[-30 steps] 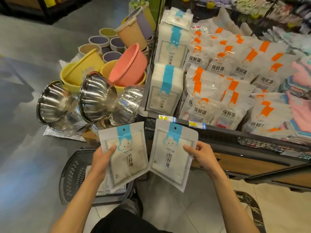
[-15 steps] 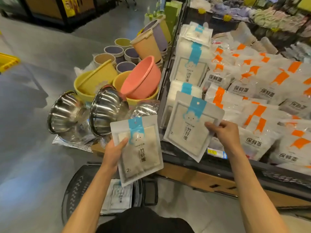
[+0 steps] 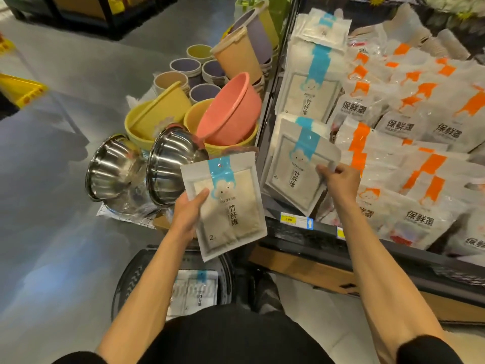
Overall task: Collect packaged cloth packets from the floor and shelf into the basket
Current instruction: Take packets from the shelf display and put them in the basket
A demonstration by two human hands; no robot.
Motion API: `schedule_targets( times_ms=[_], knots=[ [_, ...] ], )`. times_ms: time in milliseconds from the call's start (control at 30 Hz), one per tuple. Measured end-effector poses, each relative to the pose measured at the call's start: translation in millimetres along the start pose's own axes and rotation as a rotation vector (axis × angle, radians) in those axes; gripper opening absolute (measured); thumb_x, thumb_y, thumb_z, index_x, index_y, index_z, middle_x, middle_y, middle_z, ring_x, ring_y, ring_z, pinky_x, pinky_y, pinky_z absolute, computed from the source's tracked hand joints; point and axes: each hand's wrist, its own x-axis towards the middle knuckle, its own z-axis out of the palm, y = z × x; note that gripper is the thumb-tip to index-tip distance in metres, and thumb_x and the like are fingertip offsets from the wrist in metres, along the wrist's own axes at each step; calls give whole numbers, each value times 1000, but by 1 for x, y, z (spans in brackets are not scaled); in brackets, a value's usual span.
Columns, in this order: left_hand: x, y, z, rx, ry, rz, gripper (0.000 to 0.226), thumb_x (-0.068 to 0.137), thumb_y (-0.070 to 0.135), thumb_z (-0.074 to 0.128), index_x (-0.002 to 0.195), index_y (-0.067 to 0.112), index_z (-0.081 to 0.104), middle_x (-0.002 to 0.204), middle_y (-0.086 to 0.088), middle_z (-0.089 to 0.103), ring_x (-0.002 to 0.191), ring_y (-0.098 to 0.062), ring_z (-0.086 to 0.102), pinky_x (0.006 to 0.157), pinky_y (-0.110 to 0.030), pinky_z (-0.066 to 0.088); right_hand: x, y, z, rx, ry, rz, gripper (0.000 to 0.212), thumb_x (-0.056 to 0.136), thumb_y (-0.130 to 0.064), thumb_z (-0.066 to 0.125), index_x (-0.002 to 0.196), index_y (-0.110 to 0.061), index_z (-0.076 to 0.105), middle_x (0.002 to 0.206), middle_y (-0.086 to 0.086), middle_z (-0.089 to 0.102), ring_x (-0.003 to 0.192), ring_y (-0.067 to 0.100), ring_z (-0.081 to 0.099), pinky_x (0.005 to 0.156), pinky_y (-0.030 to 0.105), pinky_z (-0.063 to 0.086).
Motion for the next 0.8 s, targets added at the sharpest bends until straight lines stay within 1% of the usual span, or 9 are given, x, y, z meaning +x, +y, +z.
schedule_targets(
  times_ms=[100,167,233,300,433,533,600,700,800],
  knots=[
    [10,3,6,-33,23,-14,22,94,16,68,116,17,69,109,-4,76,108,-27,70,97,-50,53,7,19,15,-37,-15,55,46,78,-40,78,65,0,61,54,2,49,55,15,41,56,33,32],
    [13,6,10,-57,31,-16,19,95,13,66,113,18,68,103,-2,78,106,-24,71,87,-40,56,8,29,23,-66,-29,81,46,77,-45,77,67,-2,65,55,2,53,54,16,43,56,34,34],
    [16,9,13,-74,23,-12,19,96,10,63,114,17,67,102,-1,78,102,-20,72,81,-33,55,9,36,29,-84,-48,69,44,80,-41,78,67,-1,65,55,4,51,53,16,40,54,31,30],
    [18,10,14,-78,20,-22,21,97,11,63,117,14,66,106,-4,77,100,-20,73,83,-36,55,7,41,34,-120,-48,56,43,83,-38,77,65,0,65,54,7,49,52,16,39,52,33,27],
    [20,9,14,-123,49,-72,23,97,9,61,119,10,65,107,-9,76,97,-23,74,81,-40,61,7,56,47,-132,8,108,42,87,-39,73,68,-2,67,62,17,61,58,19,47,53,33,32],
    [23,9,11,-106,49,-75,26,98,9,61,124,8,64,112,-10,75,101,-24,73,83,-39,60,8,60,55,-103,56,166,43,91,-34,68,69,3,64,62,17,55,61,20,43,55,33,26],
    [25,10,9,-90,56,-73,26,98,10,60,124,8,64,112,-9,75,99,-22,73,78,-35,60,8,62,59,-77,90,191,41,88,-34,70,71,3,65,63,17,54,63,20,41,56,33,26],
    [29,9,8,-91,54,-75,29,98,11,61,127,8,63,114,-9,75,103,-23,72,83,-37,59,6,66,65,-15,124,212,45,85,-35,73,70,6,61,64,9,45,64,18,37,59,32,26],
    [31,7,8,-92,57,-78,29,98,10,61,126,9,63,113,-8,75,103,-23,72,82,-37,59,8,74,69,14,135,218,52,83,-41,73,68,6,56,62,18,47,62,18,36,59,32,27]
  ],
)
